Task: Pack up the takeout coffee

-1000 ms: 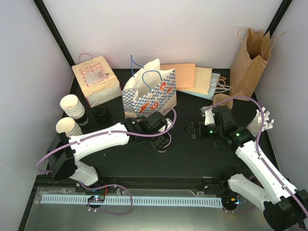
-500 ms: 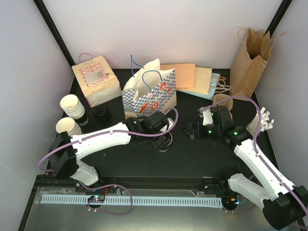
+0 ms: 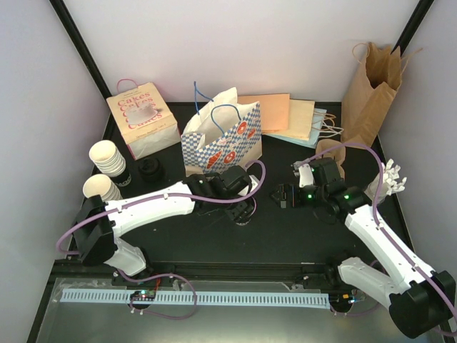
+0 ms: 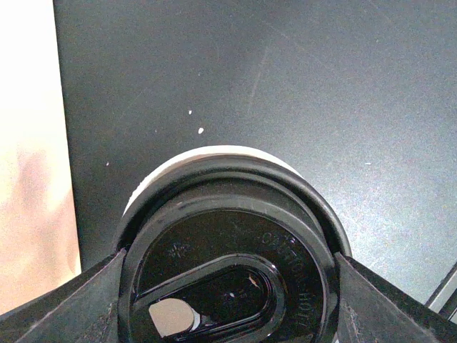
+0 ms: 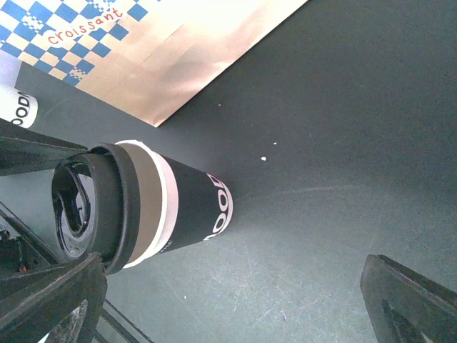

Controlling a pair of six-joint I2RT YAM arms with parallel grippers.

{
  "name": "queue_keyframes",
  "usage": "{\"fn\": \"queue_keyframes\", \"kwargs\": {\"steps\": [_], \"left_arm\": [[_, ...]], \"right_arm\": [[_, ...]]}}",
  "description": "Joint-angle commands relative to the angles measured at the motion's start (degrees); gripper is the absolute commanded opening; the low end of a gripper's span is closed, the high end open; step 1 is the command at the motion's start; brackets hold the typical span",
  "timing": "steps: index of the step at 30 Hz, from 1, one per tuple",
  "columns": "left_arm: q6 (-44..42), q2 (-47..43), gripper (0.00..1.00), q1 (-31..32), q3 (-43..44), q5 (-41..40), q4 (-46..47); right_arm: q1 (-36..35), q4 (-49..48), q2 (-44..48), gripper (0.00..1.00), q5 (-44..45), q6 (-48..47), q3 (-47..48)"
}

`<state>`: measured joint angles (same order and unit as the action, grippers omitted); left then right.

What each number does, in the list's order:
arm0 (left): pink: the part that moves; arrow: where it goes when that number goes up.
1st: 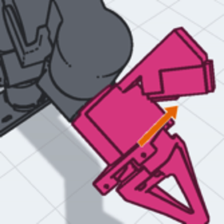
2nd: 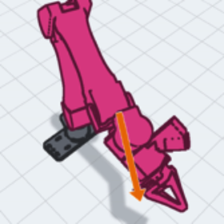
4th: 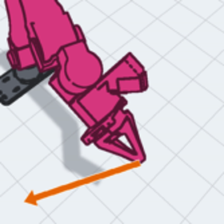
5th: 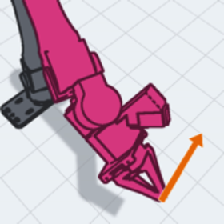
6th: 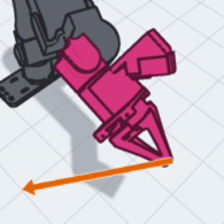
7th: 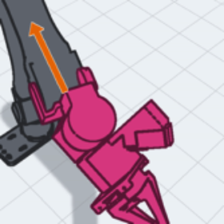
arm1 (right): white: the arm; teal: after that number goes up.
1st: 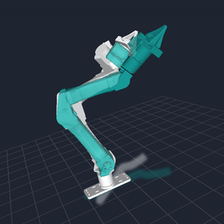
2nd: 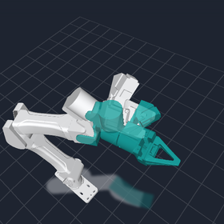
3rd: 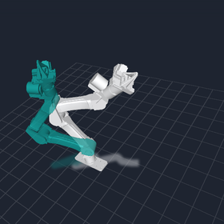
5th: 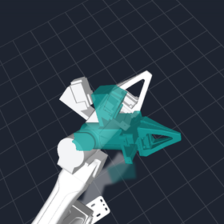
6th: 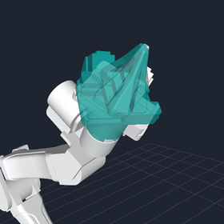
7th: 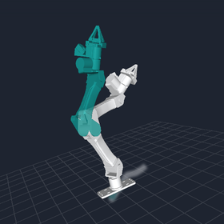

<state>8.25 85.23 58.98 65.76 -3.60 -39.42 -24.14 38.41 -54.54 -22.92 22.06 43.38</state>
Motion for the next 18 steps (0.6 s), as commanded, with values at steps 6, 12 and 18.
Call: {"fn": "queue_keyframes", "kwargs": {"steps": [6, 12, 18], "left_arm": [[-1.2, 0.4, 0.75, 1.0, 5.4, -3.3, -2.7], [-1.3, 0.6, 0.75, 1.1, 5.5, -3.2, -2.5], [-1.5, 2.0, 0.75, 1.1, 5.6, -3.1, -1.7]], "right_arm": [[-0.2, -1.5, -0.3, 1.0, -0.9, 0.1, -0.4], [-0.3, -1.4, -0.6, 1.0, -0.9, 0.0, 0.0], [-0.4, -1.0, -0.5, 1.0, -0.7, -0.3, 0.3]]}}
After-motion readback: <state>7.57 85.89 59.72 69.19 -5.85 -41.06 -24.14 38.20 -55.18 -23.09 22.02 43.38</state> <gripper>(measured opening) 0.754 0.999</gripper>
